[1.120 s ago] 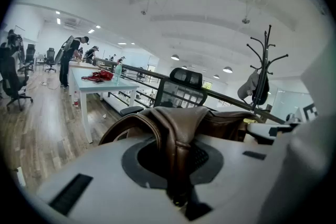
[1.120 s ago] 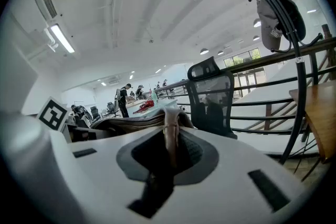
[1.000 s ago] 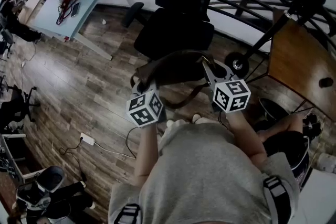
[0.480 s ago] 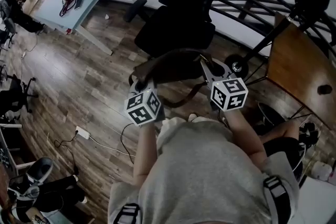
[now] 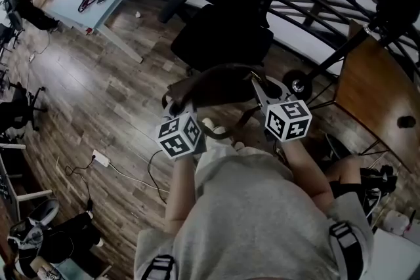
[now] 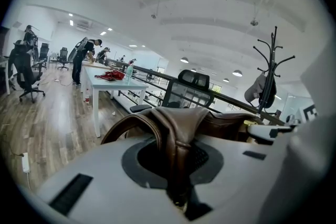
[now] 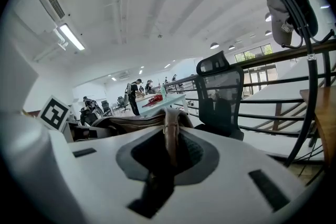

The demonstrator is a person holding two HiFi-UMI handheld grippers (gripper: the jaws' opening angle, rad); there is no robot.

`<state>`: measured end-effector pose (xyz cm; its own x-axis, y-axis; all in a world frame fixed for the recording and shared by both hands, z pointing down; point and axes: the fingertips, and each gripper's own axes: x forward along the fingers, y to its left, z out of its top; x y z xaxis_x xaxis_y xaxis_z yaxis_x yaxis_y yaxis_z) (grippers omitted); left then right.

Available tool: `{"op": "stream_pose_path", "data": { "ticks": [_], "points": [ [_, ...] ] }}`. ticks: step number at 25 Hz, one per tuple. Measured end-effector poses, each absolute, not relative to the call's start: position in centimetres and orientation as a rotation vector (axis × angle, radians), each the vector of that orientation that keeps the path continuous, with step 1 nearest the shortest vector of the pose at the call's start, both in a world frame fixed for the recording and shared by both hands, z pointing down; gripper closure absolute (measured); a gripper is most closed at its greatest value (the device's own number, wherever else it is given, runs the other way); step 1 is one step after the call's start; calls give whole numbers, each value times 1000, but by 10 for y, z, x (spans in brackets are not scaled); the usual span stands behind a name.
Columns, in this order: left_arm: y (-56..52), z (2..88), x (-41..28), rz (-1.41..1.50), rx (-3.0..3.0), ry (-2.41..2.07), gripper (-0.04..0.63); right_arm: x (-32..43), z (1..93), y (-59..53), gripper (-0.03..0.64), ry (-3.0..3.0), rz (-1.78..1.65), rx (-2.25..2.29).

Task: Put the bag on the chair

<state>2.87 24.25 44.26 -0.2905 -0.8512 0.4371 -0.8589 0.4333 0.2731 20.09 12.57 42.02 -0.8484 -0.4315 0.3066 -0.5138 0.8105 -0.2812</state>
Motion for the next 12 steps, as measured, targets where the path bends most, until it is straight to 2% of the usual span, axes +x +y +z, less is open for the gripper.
{"op": "stream_pose_path", "data": {
  "ticks": [12],
  "points": [
    [180, 459, -27, 14, 1464, -2120, 561, 150, 435, 72, 574, -2726, 545, 783]
  ]
}}
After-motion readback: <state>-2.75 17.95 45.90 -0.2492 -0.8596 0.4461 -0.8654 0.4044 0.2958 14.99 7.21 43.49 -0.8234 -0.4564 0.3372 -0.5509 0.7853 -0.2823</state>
